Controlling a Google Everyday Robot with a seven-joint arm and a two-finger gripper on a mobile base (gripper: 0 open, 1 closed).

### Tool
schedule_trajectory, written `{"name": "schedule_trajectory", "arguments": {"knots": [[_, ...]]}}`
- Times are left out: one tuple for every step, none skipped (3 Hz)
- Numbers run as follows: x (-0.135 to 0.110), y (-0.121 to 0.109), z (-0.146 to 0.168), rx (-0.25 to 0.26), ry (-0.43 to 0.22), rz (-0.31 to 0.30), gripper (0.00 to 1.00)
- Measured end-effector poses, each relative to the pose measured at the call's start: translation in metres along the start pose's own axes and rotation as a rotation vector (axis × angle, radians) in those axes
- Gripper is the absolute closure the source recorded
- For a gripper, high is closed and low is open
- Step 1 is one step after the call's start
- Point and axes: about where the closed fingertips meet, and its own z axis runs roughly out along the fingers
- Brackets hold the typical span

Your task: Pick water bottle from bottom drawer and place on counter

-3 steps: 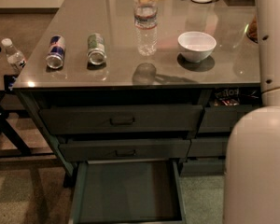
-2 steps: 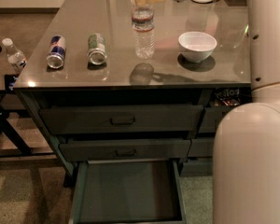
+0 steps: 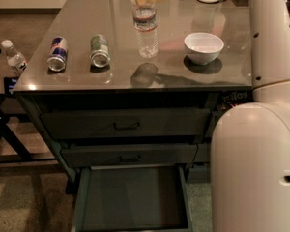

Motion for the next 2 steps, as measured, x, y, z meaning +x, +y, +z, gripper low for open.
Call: {"name": "schedule_trajectory", "arguments": {"knots": [[0.008,-0.002,0.007,-0.03,-0.007,0.036,1.0],[0.018,-0.004,0.011,-0.057,-0.015,0.072,1.0]]}}
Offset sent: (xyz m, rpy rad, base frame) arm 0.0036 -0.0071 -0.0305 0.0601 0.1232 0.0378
